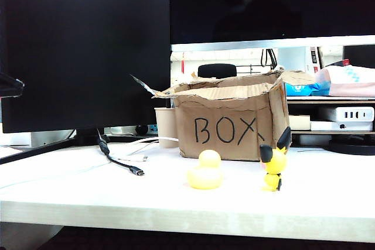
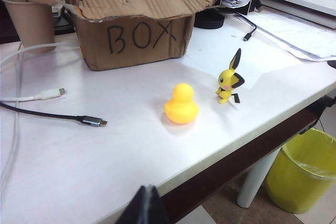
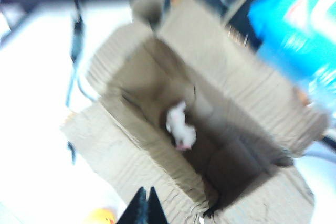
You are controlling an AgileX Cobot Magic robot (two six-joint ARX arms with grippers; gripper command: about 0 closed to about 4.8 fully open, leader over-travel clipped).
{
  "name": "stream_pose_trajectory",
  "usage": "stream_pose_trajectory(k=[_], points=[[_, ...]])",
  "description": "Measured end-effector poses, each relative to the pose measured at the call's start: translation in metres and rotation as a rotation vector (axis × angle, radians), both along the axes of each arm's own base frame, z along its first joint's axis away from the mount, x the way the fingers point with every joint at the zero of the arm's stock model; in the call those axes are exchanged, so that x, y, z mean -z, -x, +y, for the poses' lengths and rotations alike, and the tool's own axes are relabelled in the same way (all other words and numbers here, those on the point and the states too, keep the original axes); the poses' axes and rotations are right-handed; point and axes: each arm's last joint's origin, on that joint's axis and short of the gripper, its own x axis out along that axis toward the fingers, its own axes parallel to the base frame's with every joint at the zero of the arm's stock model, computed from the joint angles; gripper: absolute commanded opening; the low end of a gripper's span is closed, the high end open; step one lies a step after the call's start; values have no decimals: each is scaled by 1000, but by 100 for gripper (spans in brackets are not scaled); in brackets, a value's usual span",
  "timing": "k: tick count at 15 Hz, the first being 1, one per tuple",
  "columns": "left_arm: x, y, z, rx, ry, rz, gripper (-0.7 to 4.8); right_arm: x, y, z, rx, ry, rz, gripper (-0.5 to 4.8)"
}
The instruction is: Put the doll that is least similar in color compared to the others into the paper box.
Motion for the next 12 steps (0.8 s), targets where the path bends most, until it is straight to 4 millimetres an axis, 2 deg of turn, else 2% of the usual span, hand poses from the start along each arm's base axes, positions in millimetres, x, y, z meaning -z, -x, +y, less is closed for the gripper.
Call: stream_pose_trajectory(k=[2, 5, 12], points=[[0, 0, 0, 0, 0, 0, -5, -3, 26, -12, 1, -38, -80, -2], [0, 0, 0, 0, 0, 0, -5, 10, 62, -28, 2, -85, -181, -2], [0, 0, 0, 0, 0, 0, -5, 90, 131, -58, -8, -207, -383, -2]])
